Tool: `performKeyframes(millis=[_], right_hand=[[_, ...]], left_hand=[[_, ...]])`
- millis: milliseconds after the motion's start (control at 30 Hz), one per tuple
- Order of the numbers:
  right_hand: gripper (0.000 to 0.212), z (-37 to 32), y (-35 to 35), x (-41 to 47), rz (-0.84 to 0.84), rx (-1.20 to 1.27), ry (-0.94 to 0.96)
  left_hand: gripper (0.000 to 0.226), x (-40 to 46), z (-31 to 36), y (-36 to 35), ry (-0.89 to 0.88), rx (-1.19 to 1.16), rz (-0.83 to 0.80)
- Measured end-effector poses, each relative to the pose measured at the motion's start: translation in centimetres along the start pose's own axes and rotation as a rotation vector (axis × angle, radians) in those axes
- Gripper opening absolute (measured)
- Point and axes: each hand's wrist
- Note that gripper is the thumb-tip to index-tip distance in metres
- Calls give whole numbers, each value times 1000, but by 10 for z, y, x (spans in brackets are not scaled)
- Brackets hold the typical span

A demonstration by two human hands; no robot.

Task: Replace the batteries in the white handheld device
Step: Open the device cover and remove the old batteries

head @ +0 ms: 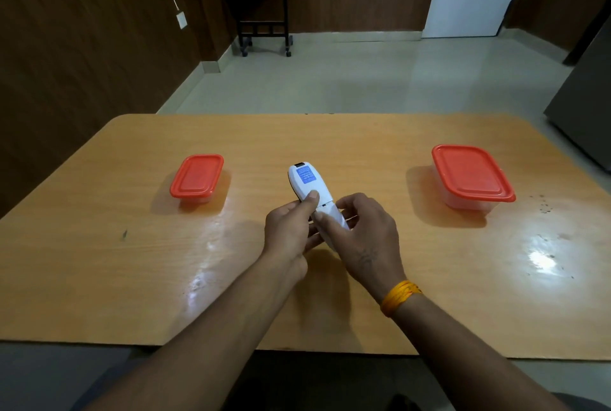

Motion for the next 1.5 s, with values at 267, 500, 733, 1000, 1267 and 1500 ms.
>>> performKeyframes(millis=[267, 500, 733, 1000, 1267, 1500], right_hand=[[30, 1, -1, -3, -24, -60, 13], [29, 5, 8, 5, -97, 245, -218], [48, 22, 13, 8, -136, -262, -120], [55, 24, 3, 4, -176, -399, -42], [55, 23, 3, 2, -191, -450, -17], [51, 19, 2, -1, -165, -508, 18]], left_hand=[[14, 5, -2, 6, -15, 48, 33], [15, 15, 2, 21, -14, 262, 28], [22, 18, -5, 35, -100, 560, 119], [23, 22, 0, 42, -195, 911, 214], [28, 24, -1, 48, -177, 970, 266], [16, 13, 5, 53, -209, 980, 174]])
Point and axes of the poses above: each hand's wrist, its own x-axis towards the middle knuckle, its own y-axis out of the back of the hand, z = x × y, and after that the axes turned 8 degrees about -z, right-handed
